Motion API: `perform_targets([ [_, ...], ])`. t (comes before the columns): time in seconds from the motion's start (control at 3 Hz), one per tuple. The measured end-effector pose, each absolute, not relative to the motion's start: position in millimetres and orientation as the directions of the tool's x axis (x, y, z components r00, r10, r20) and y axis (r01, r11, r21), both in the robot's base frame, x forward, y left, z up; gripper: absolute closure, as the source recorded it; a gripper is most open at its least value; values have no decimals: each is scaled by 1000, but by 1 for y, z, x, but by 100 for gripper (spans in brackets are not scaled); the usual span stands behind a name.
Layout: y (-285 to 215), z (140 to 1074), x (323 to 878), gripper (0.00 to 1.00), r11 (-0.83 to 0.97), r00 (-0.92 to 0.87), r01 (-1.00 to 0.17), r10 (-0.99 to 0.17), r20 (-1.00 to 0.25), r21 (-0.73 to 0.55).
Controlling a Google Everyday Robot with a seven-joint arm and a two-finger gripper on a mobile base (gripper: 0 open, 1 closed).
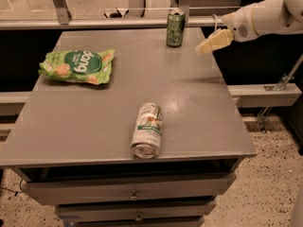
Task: Pick green can
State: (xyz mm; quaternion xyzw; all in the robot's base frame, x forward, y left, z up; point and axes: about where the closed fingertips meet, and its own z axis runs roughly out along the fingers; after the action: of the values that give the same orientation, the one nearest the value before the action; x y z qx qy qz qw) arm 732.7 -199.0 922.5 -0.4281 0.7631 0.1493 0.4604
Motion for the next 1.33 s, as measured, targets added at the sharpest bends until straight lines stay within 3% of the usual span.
perform_targets([
  [1.33, -139, 898, 830, 0, 593, -92, -792, -357, -930, -149],
])
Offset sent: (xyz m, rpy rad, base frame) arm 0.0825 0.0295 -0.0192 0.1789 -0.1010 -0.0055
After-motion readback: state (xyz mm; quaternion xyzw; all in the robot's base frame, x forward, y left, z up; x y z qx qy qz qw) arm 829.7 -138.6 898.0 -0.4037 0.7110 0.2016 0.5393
